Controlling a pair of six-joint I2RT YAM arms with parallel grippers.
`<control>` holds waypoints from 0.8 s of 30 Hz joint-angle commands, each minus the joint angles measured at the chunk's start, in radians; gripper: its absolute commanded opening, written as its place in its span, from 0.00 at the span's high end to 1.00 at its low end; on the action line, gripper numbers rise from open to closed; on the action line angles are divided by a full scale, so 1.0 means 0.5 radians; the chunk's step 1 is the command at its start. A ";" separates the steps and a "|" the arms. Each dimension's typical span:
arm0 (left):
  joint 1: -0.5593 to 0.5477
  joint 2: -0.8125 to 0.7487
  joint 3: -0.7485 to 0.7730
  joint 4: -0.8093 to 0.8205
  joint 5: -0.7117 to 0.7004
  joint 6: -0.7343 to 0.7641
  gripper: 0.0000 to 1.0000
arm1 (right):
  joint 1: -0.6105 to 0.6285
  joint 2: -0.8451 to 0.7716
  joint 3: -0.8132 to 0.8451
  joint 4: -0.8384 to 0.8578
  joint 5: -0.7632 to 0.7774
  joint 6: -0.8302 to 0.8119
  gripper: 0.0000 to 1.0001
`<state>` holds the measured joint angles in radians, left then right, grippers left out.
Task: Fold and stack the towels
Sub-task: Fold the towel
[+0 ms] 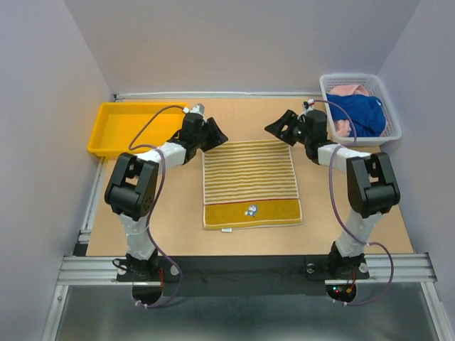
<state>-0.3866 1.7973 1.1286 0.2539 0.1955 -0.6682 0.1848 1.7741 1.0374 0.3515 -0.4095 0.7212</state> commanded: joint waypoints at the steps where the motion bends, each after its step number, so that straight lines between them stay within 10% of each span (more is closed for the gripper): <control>1: -0.012 0.154 0.203 0.284 0.140 0.032 0.41 | 0.008 0.240 0.189 0.505 -0.080 0.094 0.26; 11: 0.110 0.449 0.154 0.425 0.121 0.029 0.44 | -0.060 0.710 0.141 0.775 -0.028 0.171 0.25; 24: 0.175 0.327 -0.070 0.456 0.057 0.167 0.44 | -0.308 0.533 -0.130 0.801 0.061 -0.043 0.24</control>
<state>-0.3065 2.0338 1.1198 0.5129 0.2619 -0.6506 0.0631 2.0911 0.9924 0.7853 -0.4389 0.7803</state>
